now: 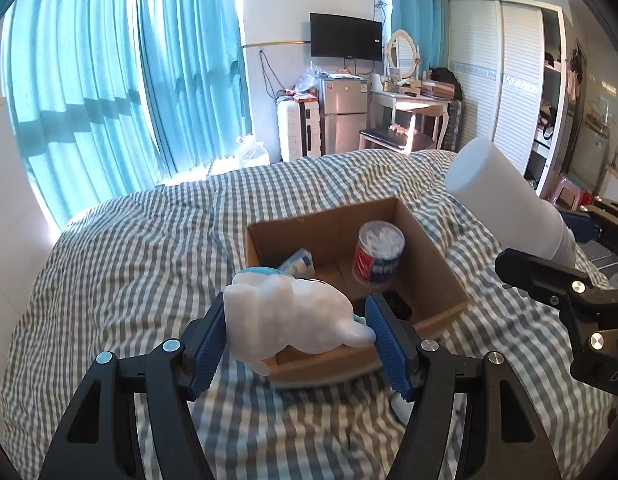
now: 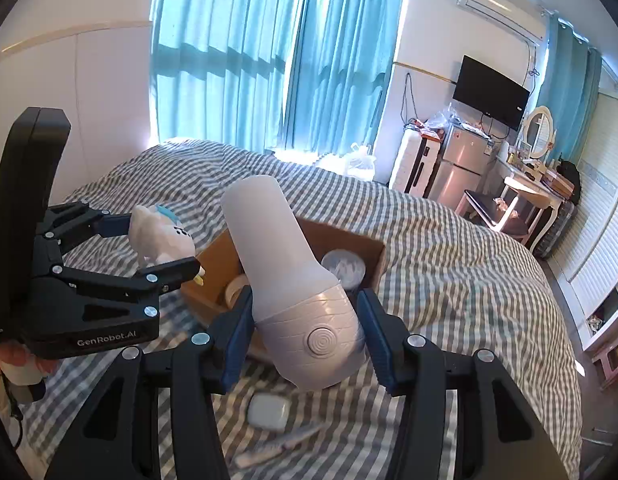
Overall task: Organize objects
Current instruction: 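Carry plush figure and hair dryer into the box and open both grippers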
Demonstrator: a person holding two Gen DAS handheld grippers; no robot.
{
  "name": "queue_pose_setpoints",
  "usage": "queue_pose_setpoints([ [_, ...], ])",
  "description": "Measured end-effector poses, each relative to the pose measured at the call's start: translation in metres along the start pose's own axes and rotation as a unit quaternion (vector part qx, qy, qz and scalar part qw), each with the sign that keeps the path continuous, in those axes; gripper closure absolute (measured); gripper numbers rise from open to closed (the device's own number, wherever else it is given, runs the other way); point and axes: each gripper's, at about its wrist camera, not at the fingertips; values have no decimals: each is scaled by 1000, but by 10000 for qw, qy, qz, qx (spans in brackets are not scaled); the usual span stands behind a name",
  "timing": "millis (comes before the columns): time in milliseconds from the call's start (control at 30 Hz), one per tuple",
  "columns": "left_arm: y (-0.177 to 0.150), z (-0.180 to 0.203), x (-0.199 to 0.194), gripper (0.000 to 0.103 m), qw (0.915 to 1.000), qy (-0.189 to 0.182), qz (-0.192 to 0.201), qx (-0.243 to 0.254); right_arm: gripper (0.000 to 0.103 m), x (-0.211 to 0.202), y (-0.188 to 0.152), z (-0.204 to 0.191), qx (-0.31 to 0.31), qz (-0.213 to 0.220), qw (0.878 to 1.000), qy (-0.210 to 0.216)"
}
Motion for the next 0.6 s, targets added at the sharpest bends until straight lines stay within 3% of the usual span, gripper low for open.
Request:
queue_pose_setpoints([
  [300,33,-8,50,34,9997,-108,-85,187,52,52,37,24,-177,-185,9997,-63],
  [600,34,4,99,34,9978,-361,-332,455,52,113,29,47,62,-691,9974,211],
])
Point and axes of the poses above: each gripper's, at about its wrist camera, not at the fingertips, and x roughly the way its jaws point, z to its right, y to its top, and after that the axes turned 6 degrees about y, right-handed
